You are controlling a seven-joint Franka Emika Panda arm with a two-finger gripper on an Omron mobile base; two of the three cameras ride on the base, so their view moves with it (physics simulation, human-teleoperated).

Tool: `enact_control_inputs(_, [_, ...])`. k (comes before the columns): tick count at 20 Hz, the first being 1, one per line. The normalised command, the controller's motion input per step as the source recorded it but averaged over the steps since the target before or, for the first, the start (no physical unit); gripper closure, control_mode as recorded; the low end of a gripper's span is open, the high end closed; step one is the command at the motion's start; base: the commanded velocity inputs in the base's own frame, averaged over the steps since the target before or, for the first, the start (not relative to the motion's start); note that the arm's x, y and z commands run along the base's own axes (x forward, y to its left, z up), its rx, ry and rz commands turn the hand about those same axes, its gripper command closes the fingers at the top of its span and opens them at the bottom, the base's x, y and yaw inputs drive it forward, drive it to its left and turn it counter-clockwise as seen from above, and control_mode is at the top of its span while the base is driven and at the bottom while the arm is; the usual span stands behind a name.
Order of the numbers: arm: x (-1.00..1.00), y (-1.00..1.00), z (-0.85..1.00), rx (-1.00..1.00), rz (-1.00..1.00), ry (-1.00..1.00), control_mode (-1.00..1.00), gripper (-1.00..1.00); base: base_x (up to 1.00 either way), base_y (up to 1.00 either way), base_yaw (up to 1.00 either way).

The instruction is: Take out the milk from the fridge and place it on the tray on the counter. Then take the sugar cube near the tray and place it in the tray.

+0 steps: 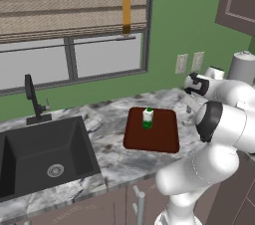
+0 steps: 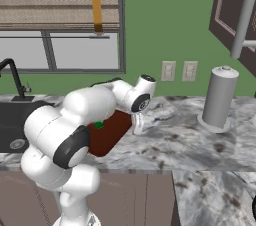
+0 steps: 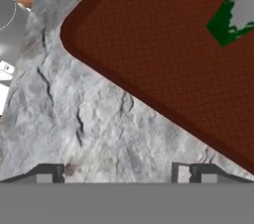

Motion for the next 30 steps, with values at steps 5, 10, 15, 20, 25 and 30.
enact_control_inputs(5, [0.06,0.0,-0.42,0.0,0.0,0.0,-1.0,-1.0,0.0,0.0,0.0])
enact_control_inputs(10, [0.23,0.0,-0.22,0.0,0.0,0.0,-1.0,-1.0,0.0,0.0,0.0])
enact_control_inputs(15, [0.25,0.0,-0.12,0.0,0.0,0.0,-1.0,-1.0,0.0,0.0,0.0])
enact_control_inputs(20, [0.29,-0.01,-0.1,0.0,0.0,0.0,-1.0,-1.0,0.0,0.0,0.0])
enact_control_inputs(25, [0.27,-0.14,-0.14,0.0,0.0,0.0,-1.0,-1.0,0.0,0.0,0.0])
enact_control_inputs(30, [0.22,-0.17,-0.17,0.0,0.0,0.0,-1.0,-1.0,0.0,0.0,0.0])
